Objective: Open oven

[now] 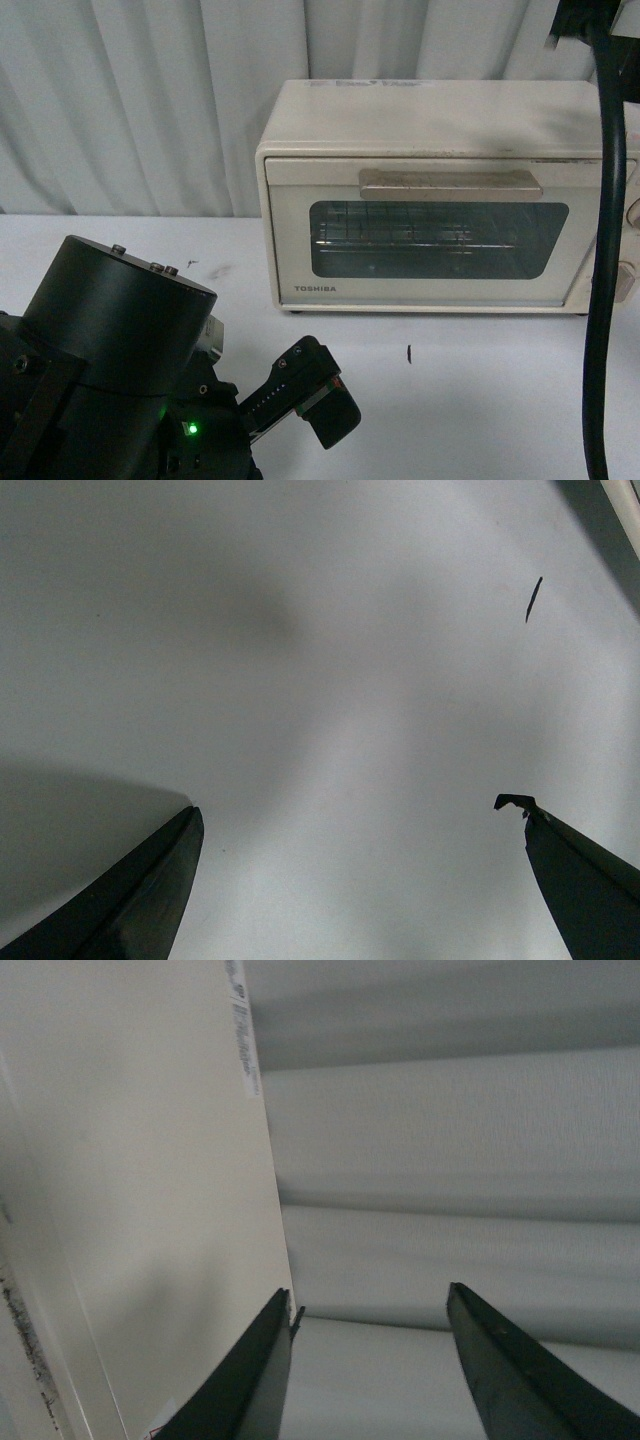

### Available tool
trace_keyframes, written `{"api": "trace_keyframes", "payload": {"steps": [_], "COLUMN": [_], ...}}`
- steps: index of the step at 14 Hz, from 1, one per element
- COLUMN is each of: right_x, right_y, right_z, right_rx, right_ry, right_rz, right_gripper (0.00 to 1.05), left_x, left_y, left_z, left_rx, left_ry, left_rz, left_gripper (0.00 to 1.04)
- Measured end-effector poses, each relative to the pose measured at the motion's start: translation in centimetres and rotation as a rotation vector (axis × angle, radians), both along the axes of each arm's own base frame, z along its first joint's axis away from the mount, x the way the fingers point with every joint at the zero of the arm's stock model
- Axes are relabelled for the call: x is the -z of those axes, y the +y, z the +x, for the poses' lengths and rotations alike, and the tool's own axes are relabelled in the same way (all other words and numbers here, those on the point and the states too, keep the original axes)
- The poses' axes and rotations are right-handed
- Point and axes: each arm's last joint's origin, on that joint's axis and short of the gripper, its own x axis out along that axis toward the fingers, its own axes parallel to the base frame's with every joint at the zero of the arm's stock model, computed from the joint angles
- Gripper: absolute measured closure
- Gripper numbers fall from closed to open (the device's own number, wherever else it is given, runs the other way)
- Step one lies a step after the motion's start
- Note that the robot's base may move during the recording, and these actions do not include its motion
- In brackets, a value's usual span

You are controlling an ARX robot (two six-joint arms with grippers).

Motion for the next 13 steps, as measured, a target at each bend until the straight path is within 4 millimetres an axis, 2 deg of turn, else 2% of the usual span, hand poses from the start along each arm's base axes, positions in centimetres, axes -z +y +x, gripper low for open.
{"api": "trace_keyframes", "payload": {"steps": [1, 4, 6, 9, 13], "right_x": [0.8, 3.2, 4.1, 6.7, 6.6], "right_y": [0.4, 0.5, 0.7, 1.4, 3.0], "right_z": [-0.4, -1.0, -1.4, -1.3, 0.1], "right_rx": [-0.068, -0.179, -0.212, -0.26, -0.303], "right_ry": [0.02, 0.082, 0.114, 0.206, 0.21], "right_rz": [-0.091, -0.236, -0.254, -0.271, -0.274], "right_gripper": [0.71, 1.03, 1.03, 1.03, 1.03], "left_x": [0.0, 0.0, 0.0, 0.0, 0.0], "left_y": [0.0, 0.0, 0.0, 0.0, 0.0], "left_z": [0.0, 0.0, 0.0, 0.0, 0.0], "left_rx": [-0.001, 0.0, 0.0, 0.0, 0.0], "left_ry": [0.0, 0.0, 0.0, 0.0, 0.0], "left_rz": [0.0, 0.0, 0.001, 0.0, 0.0], "left_gripper": [0.07, 0.07, 0.07, 0.07, 0.07]}}
